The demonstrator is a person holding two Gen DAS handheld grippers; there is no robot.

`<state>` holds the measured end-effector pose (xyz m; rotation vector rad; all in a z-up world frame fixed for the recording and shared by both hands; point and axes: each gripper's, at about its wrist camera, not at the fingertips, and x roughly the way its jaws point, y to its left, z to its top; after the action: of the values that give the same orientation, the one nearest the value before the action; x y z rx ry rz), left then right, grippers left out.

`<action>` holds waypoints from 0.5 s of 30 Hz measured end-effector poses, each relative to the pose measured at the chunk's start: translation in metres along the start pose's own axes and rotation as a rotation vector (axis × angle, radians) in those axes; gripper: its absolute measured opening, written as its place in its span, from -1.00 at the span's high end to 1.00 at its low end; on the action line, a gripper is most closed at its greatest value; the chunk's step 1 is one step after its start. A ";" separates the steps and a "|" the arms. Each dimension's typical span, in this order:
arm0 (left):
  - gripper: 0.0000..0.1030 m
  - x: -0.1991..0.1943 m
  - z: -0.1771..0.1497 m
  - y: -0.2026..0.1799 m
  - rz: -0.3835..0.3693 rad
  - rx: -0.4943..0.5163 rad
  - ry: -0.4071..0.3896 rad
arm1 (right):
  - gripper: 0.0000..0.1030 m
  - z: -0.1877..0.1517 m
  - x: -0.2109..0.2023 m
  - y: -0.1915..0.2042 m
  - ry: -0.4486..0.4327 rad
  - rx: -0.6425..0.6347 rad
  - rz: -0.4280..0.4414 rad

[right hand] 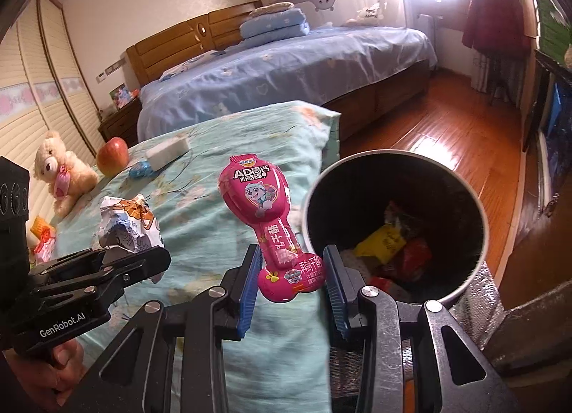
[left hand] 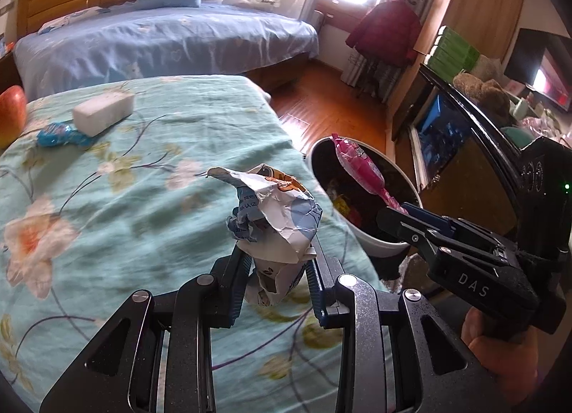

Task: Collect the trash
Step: 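Carry the white wrapper and pink candy toy over the bin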

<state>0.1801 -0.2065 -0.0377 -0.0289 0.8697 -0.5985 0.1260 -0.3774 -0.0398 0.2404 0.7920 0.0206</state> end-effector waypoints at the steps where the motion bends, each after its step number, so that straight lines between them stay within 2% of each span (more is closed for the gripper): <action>1: 0.45 0.002 0.001 -0.003 -0.002 0.003 0.002 | 0.30 0.000 0.000 -0.003 -0.001 0.004 -0.005; 15: 0.45 0.025 0.021 -0.041 -0.039 0.073 0.013 | 0.30 0.002 -0.005 -0.044 -0.007 0.057 -0.068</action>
<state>0.1874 -0.2574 -0.0310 0.0244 0.8611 -0.6677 0.1212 -0.4209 -0.0446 0.2675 0.7940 -0.0675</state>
